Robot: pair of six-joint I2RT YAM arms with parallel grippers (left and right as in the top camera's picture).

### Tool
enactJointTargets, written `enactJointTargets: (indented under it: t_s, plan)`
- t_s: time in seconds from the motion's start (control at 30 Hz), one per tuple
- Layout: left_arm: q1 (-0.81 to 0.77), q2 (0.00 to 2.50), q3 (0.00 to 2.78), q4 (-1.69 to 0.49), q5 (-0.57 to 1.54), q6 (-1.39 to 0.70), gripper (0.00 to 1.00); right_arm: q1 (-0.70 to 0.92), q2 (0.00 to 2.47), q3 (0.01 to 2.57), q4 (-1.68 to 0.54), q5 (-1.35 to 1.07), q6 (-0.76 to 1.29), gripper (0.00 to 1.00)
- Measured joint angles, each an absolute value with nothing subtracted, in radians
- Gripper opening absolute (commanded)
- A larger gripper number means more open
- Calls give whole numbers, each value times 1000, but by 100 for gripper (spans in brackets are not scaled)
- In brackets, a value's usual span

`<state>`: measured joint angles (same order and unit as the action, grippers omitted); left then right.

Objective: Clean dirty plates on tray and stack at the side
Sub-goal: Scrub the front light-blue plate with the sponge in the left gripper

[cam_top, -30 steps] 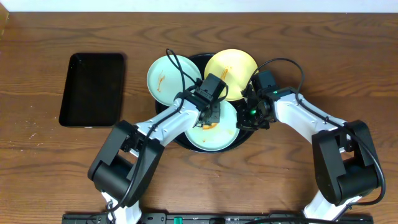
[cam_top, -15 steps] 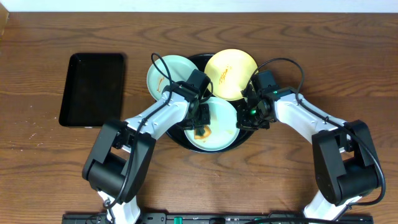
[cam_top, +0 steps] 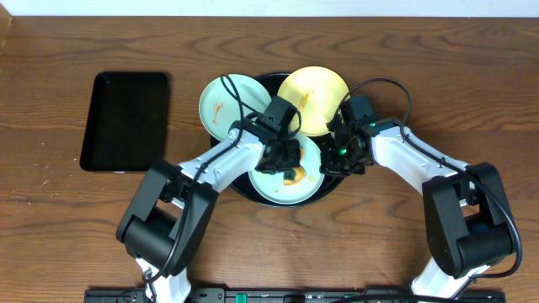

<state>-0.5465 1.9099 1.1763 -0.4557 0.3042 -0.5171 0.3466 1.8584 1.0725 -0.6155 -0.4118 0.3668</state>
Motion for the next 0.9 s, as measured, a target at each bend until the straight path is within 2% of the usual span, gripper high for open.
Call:
enactJointTargets:
  t_s: [0.23, 0.43, 0.57, 0.77, 0.9]
  plan:
    - [-458, 1908, 1179, -512, 205, -536, 7, 347, 1858, 1073, -616, -412, 363, 1]
    - [-427, 1906, 1182, -618, 325, -553, 8, 346, 1858, 1073, -616, -411, 363, 1]
    - [-470, 1907, 1182, -658, 407, -555, 7, 347, 1858, 1073, -616, -411, 362, 1]
    - [-584, 1910, 1176, -546, 456, -554, 7, 346, 1858, 1073, -617, -411, 362, 1]
    - [-595, 1911, 1174, -451, 413, -552, 8, 347, 1858, 1073, -618, -411, 362, 1]
